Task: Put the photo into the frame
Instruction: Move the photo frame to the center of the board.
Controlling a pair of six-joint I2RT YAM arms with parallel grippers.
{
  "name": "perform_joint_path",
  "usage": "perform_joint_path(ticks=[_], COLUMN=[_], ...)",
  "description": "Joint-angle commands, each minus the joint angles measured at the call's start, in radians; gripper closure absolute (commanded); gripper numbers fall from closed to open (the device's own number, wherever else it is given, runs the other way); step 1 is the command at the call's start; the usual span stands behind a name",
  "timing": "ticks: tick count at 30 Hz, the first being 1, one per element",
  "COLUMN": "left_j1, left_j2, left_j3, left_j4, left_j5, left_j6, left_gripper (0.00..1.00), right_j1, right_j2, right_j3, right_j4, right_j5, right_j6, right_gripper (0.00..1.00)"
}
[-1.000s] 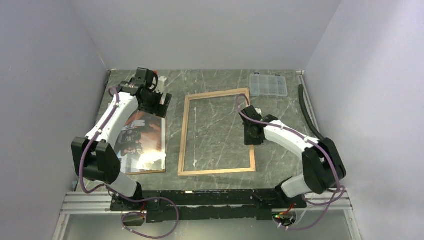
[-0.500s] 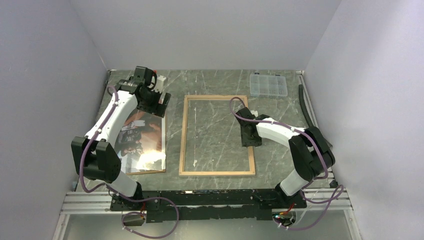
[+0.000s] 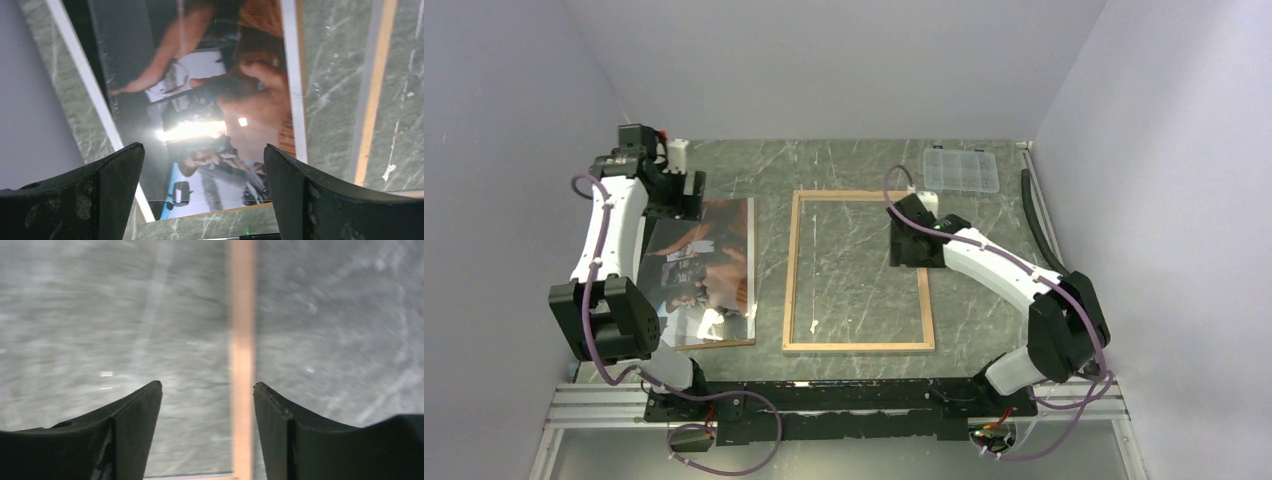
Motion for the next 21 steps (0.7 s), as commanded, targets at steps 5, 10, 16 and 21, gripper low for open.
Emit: perform_joint_path(ticks=[5, 10, 16, 21], left_j1=[0.277, 0.409, 0.444, 0.449], left_j2=[0.066, 0.096, 0.069, 0.085], left_j3=[0.075, 0.019, -0.17, -0.25], left_j4=[0.024, 0.124, 0.316, 0.451], left_j5=[-0.011, -0.068, -0.184, -0.301], left_j6=[0.095, 0.1, 0.142, 0.183], left_gripper=[0.05, 0.05, 0.12, 0.16], right_j1=[0.33, 0.43, 0.475, 0.478], right_j2=[0.234, 0.515, 0.723, 0.733], right_j3=[0.408, 0.692, 0.89, 0.823], right_j4=[0.092, 0.056, -0.017, 0.05], right_j5=[-0.001, 0.009, 0.055, 0.04], right_j6=[0.12, 0.108, 0.092, 0.099], right_gripper=[0.16, 0.14, 0.14, 0.16])
